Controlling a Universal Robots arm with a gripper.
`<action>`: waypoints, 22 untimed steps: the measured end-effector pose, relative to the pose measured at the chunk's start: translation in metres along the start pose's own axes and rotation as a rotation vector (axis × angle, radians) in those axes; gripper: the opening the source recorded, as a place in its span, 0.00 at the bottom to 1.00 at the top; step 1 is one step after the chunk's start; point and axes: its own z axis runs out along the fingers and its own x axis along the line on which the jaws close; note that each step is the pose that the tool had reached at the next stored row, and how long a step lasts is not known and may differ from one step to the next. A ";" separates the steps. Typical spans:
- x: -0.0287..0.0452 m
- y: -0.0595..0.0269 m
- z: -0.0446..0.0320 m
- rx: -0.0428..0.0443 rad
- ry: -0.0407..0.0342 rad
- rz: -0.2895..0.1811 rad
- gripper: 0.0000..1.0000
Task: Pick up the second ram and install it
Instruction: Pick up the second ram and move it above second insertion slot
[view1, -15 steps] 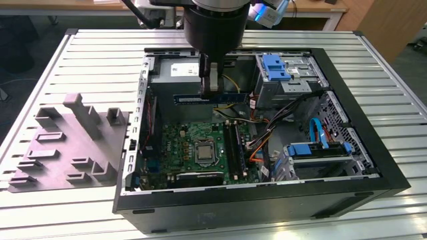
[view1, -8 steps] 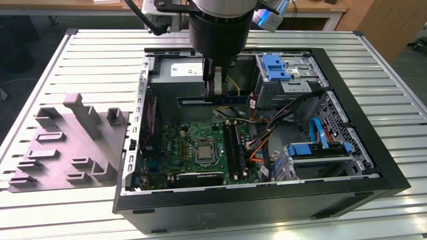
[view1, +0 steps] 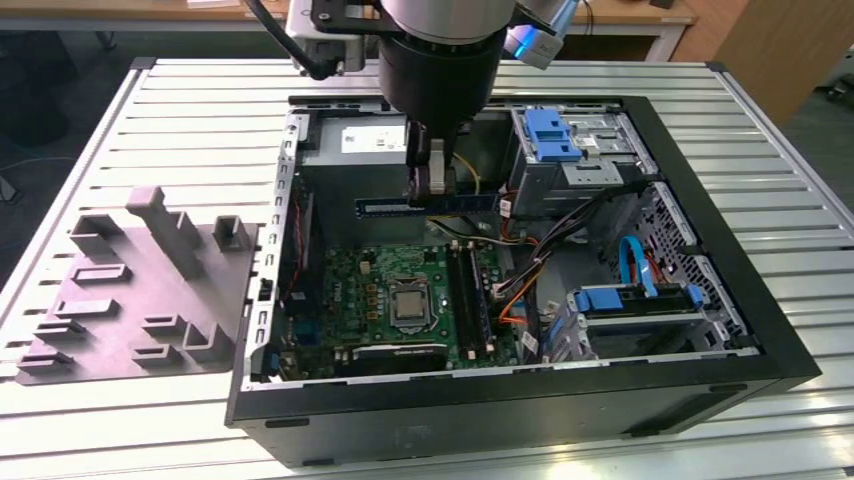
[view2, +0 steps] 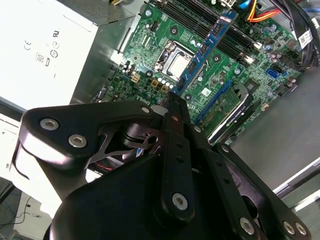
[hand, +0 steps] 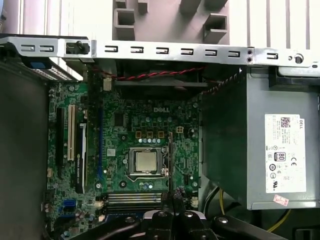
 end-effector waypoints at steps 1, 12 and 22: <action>0.0001 0.0000 0.0005 -0.0001 0.0001 -0.001 0.11; 0.0011 -0.0003 0.0076 -0.0006 0.0005 -0.002 0.11; 0.0018 -0.0007 0.0159 -0.0009 0.0015 -0.002 0.11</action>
